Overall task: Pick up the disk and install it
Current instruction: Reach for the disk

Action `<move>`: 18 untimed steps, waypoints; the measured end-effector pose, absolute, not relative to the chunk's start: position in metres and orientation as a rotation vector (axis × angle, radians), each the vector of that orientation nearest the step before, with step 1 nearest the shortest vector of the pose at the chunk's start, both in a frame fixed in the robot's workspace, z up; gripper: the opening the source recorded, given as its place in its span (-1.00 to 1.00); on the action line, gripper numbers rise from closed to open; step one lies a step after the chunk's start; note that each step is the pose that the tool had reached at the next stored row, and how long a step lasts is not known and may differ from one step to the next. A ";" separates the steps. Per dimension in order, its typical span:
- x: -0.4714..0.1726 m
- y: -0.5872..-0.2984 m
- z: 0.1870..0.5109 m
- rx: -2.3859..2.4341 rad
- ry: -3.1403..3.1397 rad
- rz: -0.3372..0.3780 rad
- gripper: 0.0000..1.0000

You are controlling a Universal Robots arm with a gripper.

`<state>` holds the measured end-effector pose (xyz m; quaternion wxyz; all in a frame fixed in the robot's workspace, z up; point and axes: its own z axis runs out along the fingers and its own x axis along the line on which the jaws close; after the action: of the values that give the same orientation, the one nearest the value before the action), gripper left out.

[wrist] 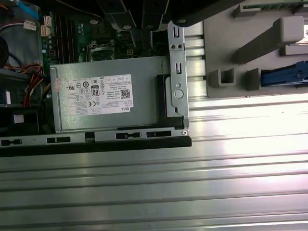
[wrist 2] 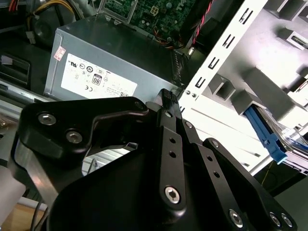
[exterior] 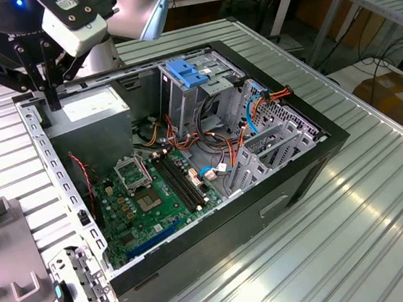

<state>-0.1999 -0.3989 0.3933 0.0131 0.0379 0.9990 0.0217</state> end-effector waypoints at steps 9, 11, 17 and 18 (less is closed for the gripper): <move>-0.205 -0.399 0.393 0.118 3.113 0.068 -0.79; -0.207 -0.399 0.393 0.118 3.112 0.068 -0.79; -0.212 -0.399 0.393 0.118 3.113 0.068 -0.79; -0.213 -0.399 0.393 0.118 3.113 0.068 -0.79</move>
<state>-0.2133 -0.3989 0.3933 0.0131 0.0379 0.9990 0.0217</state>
